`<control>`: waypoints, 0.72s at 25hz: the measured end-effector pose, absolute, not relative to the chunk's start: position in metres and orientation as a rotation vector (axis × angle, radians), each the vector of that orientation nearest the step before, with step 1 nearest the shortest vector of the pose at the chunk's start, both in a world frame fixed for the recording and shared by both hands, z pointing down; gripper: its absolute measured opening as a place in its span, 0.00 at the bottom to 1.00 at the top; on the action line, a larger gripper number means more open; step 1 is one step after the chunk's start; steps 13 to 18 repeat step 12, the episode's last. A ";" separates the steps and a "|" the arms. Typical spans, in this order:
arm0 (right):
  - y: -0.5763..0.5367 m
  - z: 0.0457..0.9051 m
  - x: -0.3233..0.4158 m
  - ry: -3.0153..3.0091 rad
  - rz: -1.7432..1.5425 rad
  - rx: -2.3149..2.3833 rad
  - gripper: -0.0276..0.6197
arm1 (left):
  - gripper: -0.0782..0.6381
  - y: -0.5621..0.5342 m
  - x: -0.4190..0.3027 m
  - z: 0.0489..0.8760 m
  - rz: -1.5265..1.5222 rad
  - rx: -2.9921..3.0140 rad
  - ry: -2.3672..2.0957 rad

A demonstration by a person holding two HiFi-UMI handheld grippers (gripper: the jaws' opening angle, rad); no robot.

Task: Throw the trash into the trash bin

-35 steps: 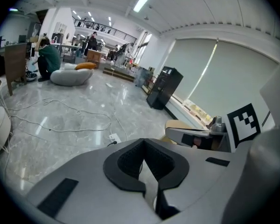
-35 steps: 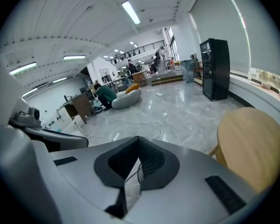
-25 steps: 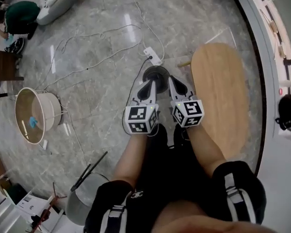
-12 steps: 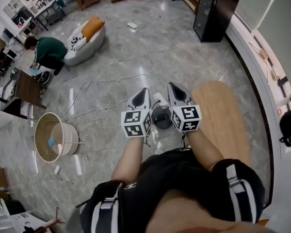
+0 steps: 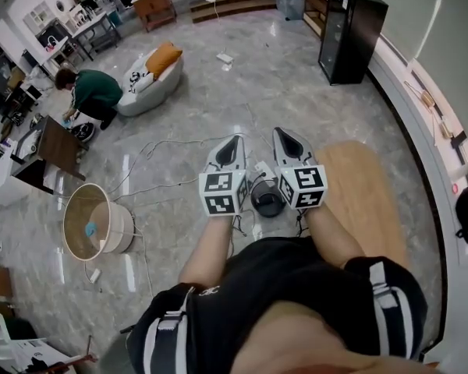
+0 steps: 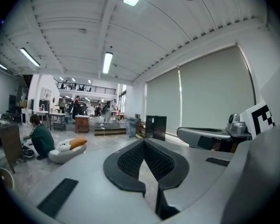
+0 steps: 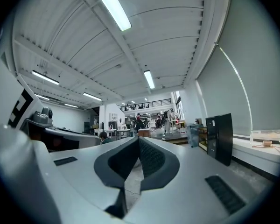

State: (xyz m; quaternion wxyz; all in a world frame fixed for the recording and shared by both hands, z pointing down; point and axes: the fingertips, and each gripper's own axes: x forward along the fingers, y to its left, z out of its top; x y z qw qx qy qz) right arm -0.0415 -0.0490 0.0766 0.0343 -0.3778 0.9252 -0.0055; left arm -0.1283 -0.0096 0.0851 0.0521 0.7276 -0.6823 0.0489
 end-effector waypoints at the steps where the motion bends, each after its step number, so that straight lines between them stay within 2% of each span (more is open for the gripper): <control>1: -0.047 0.076 -0.042 2.847 -0.017 -1.157 0.06 | 0.13 -0.008 -0.128 0.085 0.148 2.211 -2.073; 18: -0.039 0.079 -0.039 2.858 -0.038 -1.120 0.06 | 0.13 0.002 -0.123 0.083 0.109 2.201 -2.057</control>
